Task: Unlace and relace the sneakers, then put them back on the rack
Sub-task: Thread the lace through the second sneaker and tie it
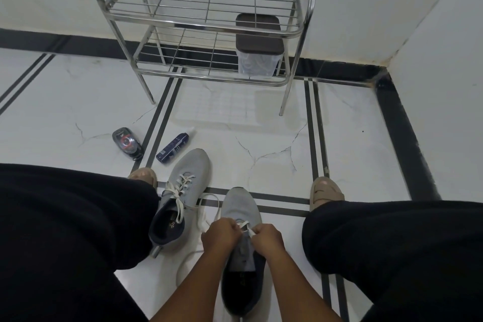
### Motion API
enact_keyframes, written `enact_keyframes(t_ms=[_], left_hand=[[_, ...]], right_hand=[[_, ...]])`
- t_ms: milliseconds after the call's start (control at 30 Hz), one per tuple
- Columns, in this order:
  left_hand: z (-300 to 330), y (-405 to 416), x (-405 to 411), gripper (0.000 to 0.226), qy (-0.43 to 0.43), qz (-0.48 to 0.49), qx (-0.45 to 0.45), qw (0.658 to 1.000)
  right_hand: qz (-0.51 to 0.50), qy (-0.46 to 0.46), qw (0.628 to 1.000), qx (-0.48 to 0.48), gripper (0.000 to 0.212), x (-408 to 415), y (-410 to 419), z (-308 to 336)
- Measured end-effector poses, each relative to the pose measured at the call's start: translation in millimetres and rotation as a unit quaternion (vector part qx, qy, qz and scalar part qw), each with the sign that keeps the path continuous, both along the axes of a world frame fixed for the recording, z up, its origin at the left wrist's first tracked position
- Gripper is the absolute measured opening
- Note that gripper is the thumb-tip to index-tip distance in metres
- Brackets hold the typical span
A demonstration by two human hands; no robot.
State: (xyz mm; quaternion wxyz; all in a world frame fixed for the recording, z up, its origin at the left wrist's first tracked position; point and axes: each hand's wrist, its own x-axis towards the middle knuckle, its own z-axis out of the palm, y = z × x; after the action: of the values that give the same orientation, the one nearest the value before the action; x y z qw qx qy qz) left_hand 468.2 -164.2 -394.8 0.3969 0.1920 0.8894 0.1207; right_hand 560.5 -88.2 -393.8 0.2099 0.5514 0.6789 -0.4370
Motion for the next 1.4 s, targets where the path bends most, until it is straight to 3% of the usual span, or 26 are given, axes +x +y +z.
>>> enact_keyframes(t_ms=[333, 667, 900, 1033, 1133, 1200, 1400], left_hand=[[-5, 0, 5, 0.020, 0.073, -0.057, 0.001, 0.996], [-5, 1, 6, 0.020, 0.093, -0.074, -0.009, 0.993], [-4, 3, 8, 0.023, 0.050, 0.008, 0.009, 0.999], [-7, 3, 11, 0.022, 0.137, -0.091, 0.001, 0.986], [-9, 3, 16, 0.022, 0.208, -0.148, 0.011, 0.967], [-12, 2, 17, 0.023, 0.208, -0.169, 0.023, 0.963], [-10, -3, 17, 0.026, 0.158, -0.178, 0.053, 0.970]], right_hand=[[0.008, -0.004, 1.000, -0.003, 0.030, 0, 2, -7], [0.005, -0.004, 1.000, -0.004, 0.029, 0, 3, -12], [0.016, -0.004, 1.000, -0.005, 0.029, 0, 3, -11], [-0.013, 0.003, 0.999, -0.029, 0.021, -3, 3, -14], [-0.106, 0.028, 0.991, -0.072, 0.017, -4, 7, -18], [-0.173, 0.055, 0.980, -0.082, 0.017, -2, 8, -24], [-0.152, 0.051, 0.986, -0.045, 0.020, -2, 6, -36]])
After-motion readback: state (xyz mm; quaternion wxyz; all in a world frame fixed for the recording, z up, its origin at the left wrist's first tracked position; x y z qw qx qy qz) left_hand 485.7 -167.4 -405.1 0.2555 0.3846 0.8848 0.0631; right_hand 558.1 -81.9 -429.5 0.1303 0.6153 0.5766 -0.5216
